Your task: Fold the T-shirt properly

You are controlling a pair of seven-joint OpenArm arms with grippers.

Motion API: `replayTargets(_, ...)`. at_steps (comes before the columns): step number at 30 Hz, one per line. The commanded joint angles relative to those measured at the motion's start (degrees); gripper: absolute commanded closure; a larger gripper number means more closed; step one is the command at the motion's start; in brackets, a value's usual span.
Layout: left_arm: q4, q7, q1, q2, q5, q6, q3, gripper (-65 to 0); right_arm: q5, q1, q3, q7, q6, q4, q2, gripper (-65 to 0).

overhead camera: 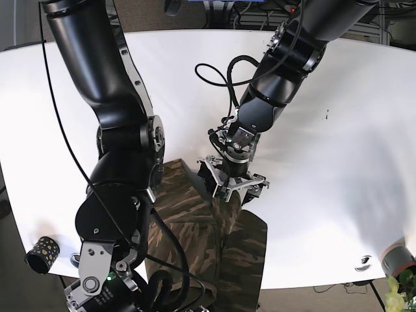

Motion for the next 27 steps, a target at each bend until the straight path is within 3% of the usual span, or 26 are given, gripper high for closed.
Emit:
replayTargets(1,0.42,-1.56,-2.07,0.62,0.33,0.32,0.01,-51.7,0.29,2.73,-0.04,1.88,-0.51,0.71,-0.12,0.0)
replayTargets(5,0.07,-1.56,-2.07,0.62,0.33,0.32,-0.08,-50.4,0.29,2.73,-0.04,1.88,-0.51,0.71,-0.12,0.0)
replayTargets(10,0.07,-1.74,-2.16,0.62,0.42,0.32,-0.08,-31.8,0.29,2.73,0.14,1.88,-0.51,0.71,-0.12,0.0)
replayTargets(15,0.07,-1.83,-2.60,0.62,0.42,0.32,-0.08,-22.2,0.29,2.73,0.23,1.88,-0.51,0.71,-0.03,0.0)
replayTargets(21,0.51,-1.65,-2.77,-0.34,0.42,0.32,-0.08,0.0,0.29,2.73,0.23,1.88,-0.51,0.80,-0.03,0.0)
replayTargets(27,6.66,-1.56,-1.81,-2.89,0.33,0.14,-2.81,0.0,0.20,2.64,0.31,1.88,-0.51,0.80,0.15,0.0)
